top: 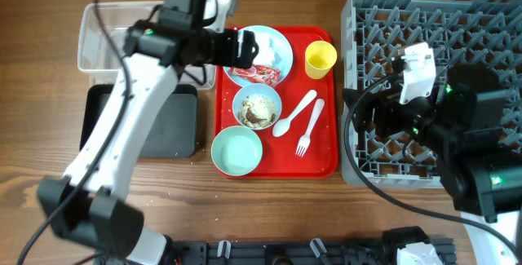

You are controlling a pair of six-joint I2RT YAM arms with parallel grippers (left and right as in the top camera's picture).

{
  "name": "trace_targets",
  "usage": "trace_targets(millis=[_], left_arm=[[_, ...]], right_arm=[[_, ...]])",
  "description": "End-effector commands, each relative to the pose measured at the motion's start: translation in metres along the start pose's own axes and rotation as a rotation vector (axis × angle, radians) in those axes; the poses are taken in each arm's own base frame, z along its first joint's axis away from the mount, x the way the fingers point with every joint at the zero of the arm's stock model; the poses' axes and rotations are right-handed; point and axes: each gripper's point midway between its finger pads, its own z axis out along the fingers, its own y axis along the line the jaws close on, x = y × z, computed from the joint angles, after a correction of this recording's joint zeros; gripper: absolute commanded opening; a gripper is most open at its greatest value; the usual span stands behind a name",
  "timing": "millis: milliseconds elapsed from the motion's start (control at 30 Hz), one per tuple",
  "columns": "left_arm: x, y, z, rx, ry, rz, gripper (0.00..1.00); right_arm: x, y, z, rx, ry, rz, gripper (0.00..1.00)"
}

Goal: Sort waste into correct bins and load items into the dishwasher rack
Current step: 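Reach the left gripper to the white tissue on the blue plate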

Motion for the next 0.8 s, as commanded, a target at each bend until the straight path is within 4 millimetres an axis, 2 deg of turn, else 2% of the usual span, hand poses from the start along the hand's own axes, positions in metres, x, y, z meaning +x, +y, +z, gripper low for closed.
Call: trace_targets(millis=[0,167,300,500,633,767], left_arm=[[-0.004,-0.022,0.026,0.059,0.011,0.091,1.00],[-0.004,-0.025,0.064,-0.062,0.007,0.162,1.00],[0.002,-0.029,0.100,-0.067,0.033,0.233,1.00],[0.012,-0.010,0.145,-0.076,0.077,0.299,1.00],[0.007,0.006,0.158,-0.088,0.063,0.325,1.00],[-0.014,0.019,0.157,-0.101,-0.009,0.309,1.00]], right_arm=[[-0.004,0.004,0.000,-0.022,0.002,0.015,1.00],[-0.004,0.004,0.001,-0.022,0.005,0.039,1.00],[0.000,0.004,0.001,-0.020,0.020,0.044,1.00],[0.006,0.003,0.003,-0.016,0.044,0.052,1.00],[0.007,0.002,0.006,-0.016,0.053,0.055,1.00],[0.009,0.000,0.009,-0.015,0.066,0.060,1.00]])
